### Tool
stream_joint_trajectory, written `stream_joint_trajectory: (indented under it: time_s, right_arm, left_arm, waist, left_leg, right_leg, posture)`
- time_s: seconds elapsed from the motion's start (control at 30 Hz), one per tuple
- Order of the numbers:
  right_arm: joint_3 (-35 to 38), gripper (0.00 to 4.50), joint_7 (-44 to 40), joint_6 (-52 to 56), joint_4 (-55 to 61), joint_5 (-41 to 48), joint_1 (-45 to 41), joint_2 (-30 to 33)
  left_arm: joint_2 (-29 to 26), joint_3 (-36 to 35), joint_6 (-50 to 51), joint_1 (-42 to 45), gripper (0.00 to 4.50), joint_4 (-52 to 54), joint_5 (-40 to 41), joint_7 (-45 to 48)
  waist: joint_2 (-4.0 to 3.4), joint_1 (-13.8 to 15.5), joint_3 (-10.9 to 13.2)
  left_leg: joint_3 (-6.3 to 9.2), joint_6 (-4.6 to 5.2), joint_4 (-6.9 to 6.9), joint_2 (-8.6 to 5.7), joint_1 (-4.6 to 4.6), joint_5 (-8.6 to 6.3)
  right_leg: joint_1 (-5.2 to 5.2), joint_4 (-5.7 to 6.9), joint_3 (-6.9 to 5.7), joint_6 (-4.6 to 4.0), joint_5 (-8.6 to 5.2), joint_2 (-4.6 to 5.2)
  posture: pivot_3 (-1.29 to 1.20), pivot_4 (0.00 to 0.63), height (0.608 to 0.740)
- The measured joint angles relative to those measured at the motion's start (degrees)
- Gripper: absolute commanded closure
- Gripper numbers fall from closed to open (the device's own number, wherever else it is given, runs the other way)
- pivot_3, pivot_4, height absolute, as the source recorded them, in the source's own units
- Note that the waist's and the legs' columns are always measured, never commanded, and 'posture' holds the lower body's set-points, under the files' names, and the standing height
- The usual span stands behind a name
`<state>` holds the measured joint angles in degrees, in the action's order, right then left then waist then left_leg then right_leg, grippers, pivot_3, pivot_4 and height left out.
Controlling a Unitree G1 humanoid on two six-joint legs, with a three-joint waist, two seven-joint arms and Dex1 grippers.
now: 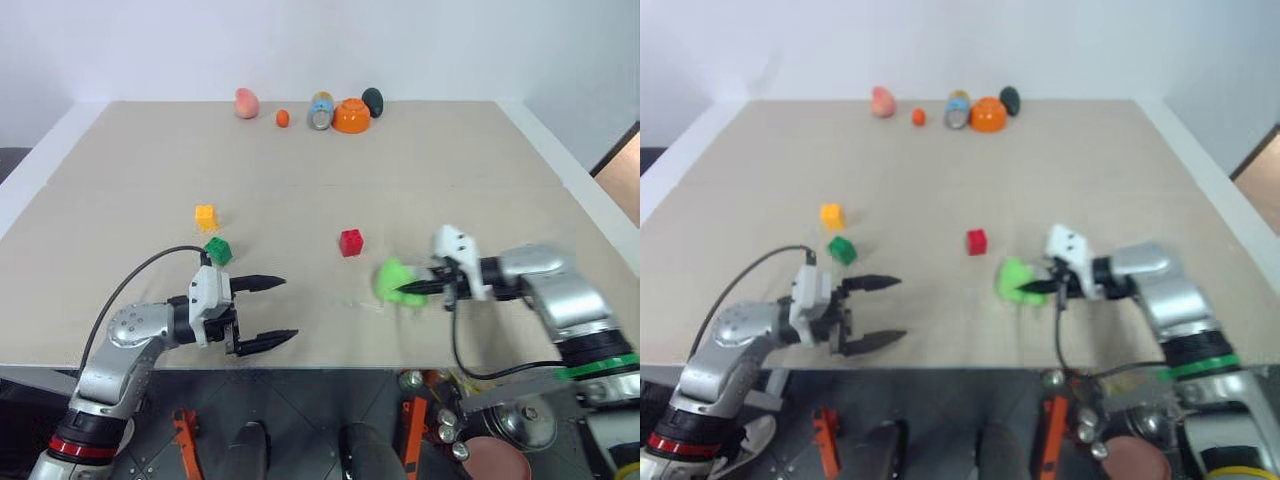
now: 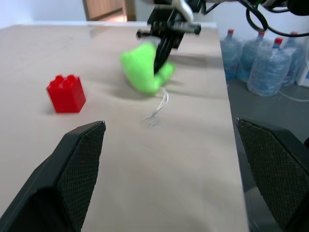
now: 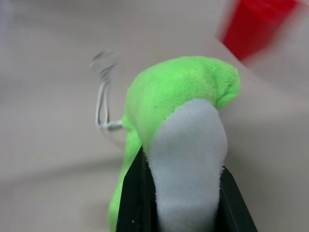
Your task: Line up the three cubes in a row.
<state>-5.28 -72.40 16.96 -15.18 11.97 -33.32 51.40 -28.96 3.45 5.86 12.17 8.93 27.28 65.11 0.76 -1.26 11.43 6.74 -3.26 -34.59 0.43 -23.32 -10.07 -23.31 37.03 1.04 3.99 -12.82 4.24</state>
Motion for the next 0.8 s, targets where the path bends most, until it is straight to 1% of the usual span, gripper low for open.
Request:
stream_joint_trajectory:
  time_s: [0.07,0.17,0.27,0.33,0.4,0.43,0.47,0.5,0.53,0.57,0.6,0.7,0.73,0.8]
  right_arm:
    - [3.2,4.49,3.65,-2.23,-5.45,-1.49,-2.02,1.97]
    - [5.57,4.49,15.26,-5.66,-15.02,-6.1,-7.76,1.44]
    - [5.87,4.49,26.92,-7.23,-22.03,-10.29,-11.08,-2.51]
    - [5.59,4.49,34.4,-8.36,-26.67,-12.4,-11.64,-7.02]
    - [5.42,3.59,36.99,-9.08,-28.36,-13.08,-11.75,-8.41]
    - [5.46,3.34,39.77,-9.6,-30.23,-13.76,-12.3,-9.41]
    - [5.75,2.91,42.84,-10.4,-32.67,-14.14,-13.34,-10.4]
    - [5.95,2.63,44.96,-10.87,-34.24,-14.33,-14.25,-10.9]
    - [6.41,2.17,47.25,-11.38,-36.03,-14.4,-15.58,-11.41]
    - [6.67,1.88,48.04,-11.68,-36.52,-14.4,-16.1,-11.48]
    - [7.36,1.46,49.33,-12.34,-37.8,-14.38,-17.21,-11.66]
    - [8.71,0.55,51.69,-13.94,-39.8,-13.98,-19.49,-12.1]
    - [9.19,0.12,52.02,-14.42,-40.12,-13.83,-19.88,-12.28]
    - [10.38,0.04,52.53,-15.34,-40.68,-13.03,-20.76,-12.87]
  left_arm:
    - [1.09,0.34,-0.61,0.8,0.0,-0.5,-0.34,-0.13]
    - [2.04,1.09,-0.95,1.48,0.0,-1.66,-0.92,-0.23]
    - [3.11,1.77,-1.0,2.25,0.0,-2.26,-1.15,-0.15]
    - [3.24,2.36,-1.02,2.83,0.0,-2.97,-1.6,0.05]
    - [3.25,2.43,-1.03,2.94,0.0,-3.24,-1.73,0.19]
    - [3.25,2.47,-1.03,3.12,0.0,-3.53,-1.93,0.26]
    - [3.23,2.45,-1.03,3.28,0.0,-3.64,-1.96,0.25]
    - [3.24,2.44,-1.04,3.51,0.0,-3.7,-1.97,0.25]
    - [3.23,2.41,-1.03,3.7,0.0,-3.7,-1.97,0.22]
    - [3.23,2.41,-1.03,3.71,0.0,-3.7,-1.97,0.22]
    - [3.22,2.41,-1.03,3.7,0.0,-3.7,-1.97,0.17]
    - [3.21,2.36,-0.9,3.51,0.0,-3.64,-1.95,-0.23]
    - [3.21,2.35,-0.87,3.49,0.0,-3.56,-1.95,-0.48]
    - [3.21,2.34,-0.79,3.16,0.0,-3.42,-1.89,-0.96]
  waist:
    - [0.0,-0.29,0.0]
    - [0.01,-1.05,0.0]
    - [0.03,-1.51,0.01]
    - [0.01,-1.52,0.01]
    - [-0.02,-1.48,0.01]
    - [-0.02,-1.48,0.01]
    - [-0.02,-1.48,0.01]
    - [-0.02,-1.48,0.01]
    - [-0.02,-1.48,0.01]
    - [-0.02,-1.48,0.01]
    - [-0.02,-1.48,0.01]
    - [-0.02,-1.51,0.01]
    - [-0.02,-1.51,0.01]
    - [-0.02,-1.52,0.01]
  left_leg:
    - [-0.12,0.0,0.01,0.07,0.04,0.0]
    - [-0.22,0.01,0.02,0.2,0.12,0.0]
    - [-0.22,0.01,0.01,0.36,0.17,0.0]
    - [-0.22,0.04,0.03,0.39,0.16,0.02]
    - [-0.22,0.05,0.04,0.39,0.13,0.02]
    - [-0.23,0.05,0.03,0.38,0.12,0.02]
    - [-0.24,0.05,0.03,0.36,0.09,0.02]
    - [-0.26,0.05,0.03,0.34,0.09,0.02]
    - [-0.29,0.04,0.03,0.34,0.1,0.02]
    - [-0.29,0.05,0.03,0.34,0.09,0.02]
    - [-0.29,0.05,0.03,0.35,0.1,0.02]
    - [-0.29,0.05,0.05,0.38,0.13,0.02]
    - [-0.29,0.05,0.05,0.4,0.14,0.02]
    - [-0.29,0.06,0.05,0.42,0.16,0.01]
  right_leg:
    - [-0.02,0.0,0.0,-0.05,0.04,-0.01]
    - [-0.05,0.0,0.01,-0.2,0.13,-0.11]
    - [-0.04,0.01,0.1,-0.28,0.21,-0.32]
    - [-0.06,0.01,0.26,-0.26,0.25,-0.49]
    - [-0.08,0.01,0.35,-0.22,0.27,-0.52]
    - [-0.09,0.01,0.38,-0.2,0.27,-0.53]
    - [-0.1,0.0,0.43,-0.18,0.28,-0.53]
    - [-0.11,0.0,0.46,-0.18,0.29,-0.52]
    - [-0.11,0.0,0.49,-0.17,0.29,-0.52]
    - [-0.11,0.0,0.5,-0.17,0.29,-0.52]
    - [-0.11,0.0,0.5,-0.17,0.28,-0.52]
    - [-0.11,0.0,0.51,-0.17,0.28,-0.57]
    - [-0.1,0.0,0.51,-0.17,0.28,-0.6]
    - [-0.11,0.0,0.53,-0.19,0.29,-0.63]
  posture:
    - [0.0,0.15,0.738]
    - [0.0,0.15,0.738]
    - [0.0,0.15,0.738]
    - [0.0,0.15,0.738]
    - [0.0,0.15,0.738]
    - [0.0,0.15,0.738]
    - [0.0,0.15,0.738]
    - [0.0,0.15,0.738]
    - [0.0,0.15,0.738]
    - [0.0,0.15,0.738]
    - [0.0,0.15,0.738]
    - [0.0,0.15,0.738]
    - [0.0,0.15,0.738]
    - [0.0,0.15,0.738]
